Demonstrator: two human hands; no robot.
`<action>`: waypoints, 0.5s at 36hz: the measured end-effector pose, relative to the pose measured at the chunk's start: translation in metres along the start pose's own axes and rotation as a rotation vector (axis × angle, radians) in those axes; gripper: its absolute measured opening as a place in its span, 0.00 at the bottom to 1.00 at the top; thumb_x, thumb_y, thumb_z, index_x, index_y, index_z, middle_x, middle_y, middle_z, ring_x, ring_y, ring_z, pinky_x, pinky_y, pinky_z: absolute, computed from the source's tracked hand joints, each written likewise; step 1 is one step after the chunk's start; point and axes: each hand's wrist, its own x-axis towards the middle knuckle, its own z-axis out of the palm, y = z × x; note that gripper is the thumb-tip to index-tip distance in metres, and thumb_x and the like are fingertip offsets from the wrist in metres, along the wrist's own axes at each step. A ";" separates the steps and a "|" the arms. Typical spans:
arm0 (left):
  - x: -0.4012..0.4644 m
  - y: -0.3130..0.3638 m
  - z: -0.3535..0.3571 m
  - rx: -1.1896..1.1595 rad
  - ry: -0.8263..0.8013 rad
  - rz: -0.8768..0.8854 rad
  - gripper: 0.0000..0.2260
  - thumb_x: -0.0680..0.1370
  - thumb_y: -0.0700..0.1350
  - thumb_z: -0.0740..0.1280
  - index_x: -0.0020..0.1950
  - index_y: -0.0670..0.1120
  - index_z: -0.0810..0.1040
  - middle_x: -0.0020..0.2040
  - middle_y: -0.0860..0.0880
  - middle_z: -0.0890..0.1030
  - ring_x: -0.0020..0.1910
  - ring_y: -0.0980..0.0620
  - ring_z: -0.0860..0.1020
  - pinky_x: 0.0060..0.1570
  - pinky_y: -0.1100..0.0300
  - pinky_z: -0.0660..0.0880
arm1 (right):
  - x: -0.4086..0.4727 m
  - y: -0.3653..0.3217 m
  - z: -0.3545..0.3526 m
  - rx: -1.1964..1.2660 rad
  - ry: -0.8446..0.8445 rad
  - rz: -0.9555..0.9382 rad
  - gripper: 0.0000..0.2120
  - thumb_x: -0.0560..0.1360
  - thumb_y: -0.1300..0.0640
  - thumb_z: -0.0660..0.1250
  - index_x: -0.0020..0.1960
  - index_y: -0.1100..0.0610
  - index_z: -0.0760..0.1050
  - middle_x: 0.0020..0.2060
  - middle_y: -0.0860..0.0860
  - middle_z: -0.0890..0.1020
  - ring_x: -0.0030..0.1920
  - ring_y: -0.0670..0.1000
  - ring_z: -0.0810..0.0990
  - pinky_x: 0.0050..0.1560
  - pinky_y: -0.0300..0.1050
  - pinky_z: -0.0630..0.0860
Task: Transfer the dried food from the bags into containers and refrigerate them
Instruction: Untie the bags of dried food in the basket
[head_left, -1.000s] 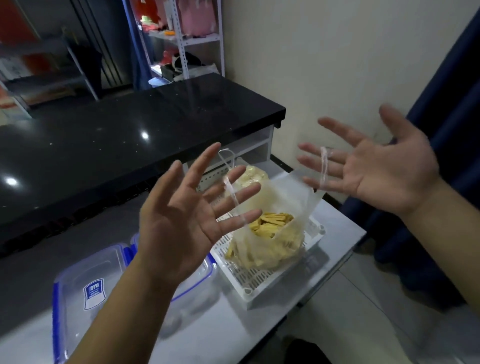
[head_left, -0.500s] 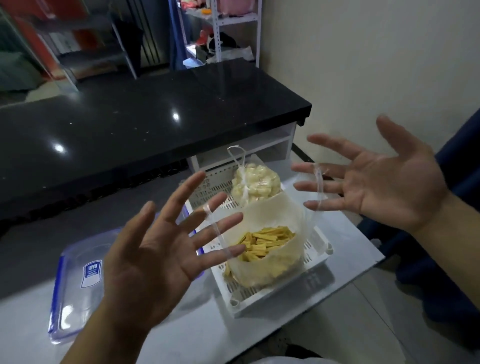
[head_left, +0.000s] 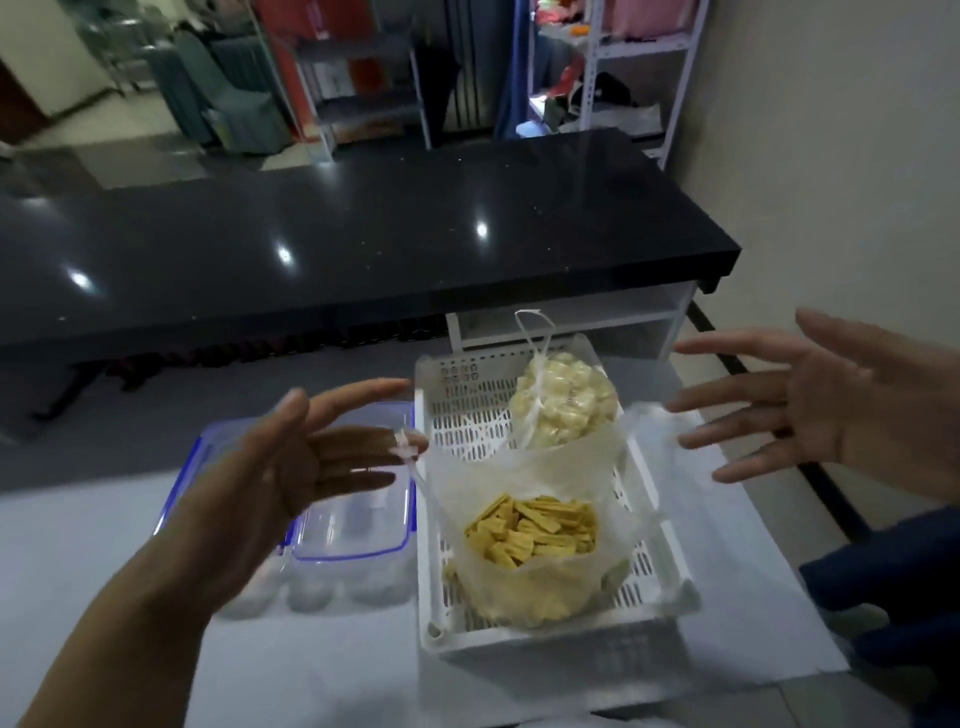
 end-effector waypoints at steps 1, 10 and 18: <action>0.002 0.002 -0.003 0.035 0.051 0.017 0.33 0.75 0.72 0.59 0.71 0.52 0.75 0.61 0.38 0.82 0.63 0.37 0.79 0.62 0.42 0.77 | -0.001 -0.014 -0.011 -0.176 0.119 -0.058 0.28 0.85 0.41 0.52 0.81 0.50 0.52 0.75 0.69 0.61 0.73 0.75 0.62 0.67 0.79 0.59; 0.077 -0.018 0.026 0.538 0.249 0.036 0.10 0.80 0.48 0.68 0.60 0.60 0.80 0.57 0.58 0.84 0.58 0.59 0.81 0.59 0.54 0.79 | 0.057 -0.007 0.014 -1.252 0.581 -0.316 0.30 0.67 0.33 0.72 0.67 0.37 0.74 0.58 0.35 0.77 0.60 0.42 0.76 0.55 0.47 0.73; 0.167 -0.088 0.056 0.954 0.102 0.018 0.18 0.78 0.47 0.70 0.68 0.52 0.77 0.66 0.53 0.77 0.65 0.54 0.74 0.66 0.59 0.71 | 0.156 0.028 -0.005 -1.841 0.616 -0.252 0.27 0.78 0.50 0.69 0.75 0.42 0.65 0.79 0.50 0.56 0.78 0.55 0.54 0.70 0.51 0.65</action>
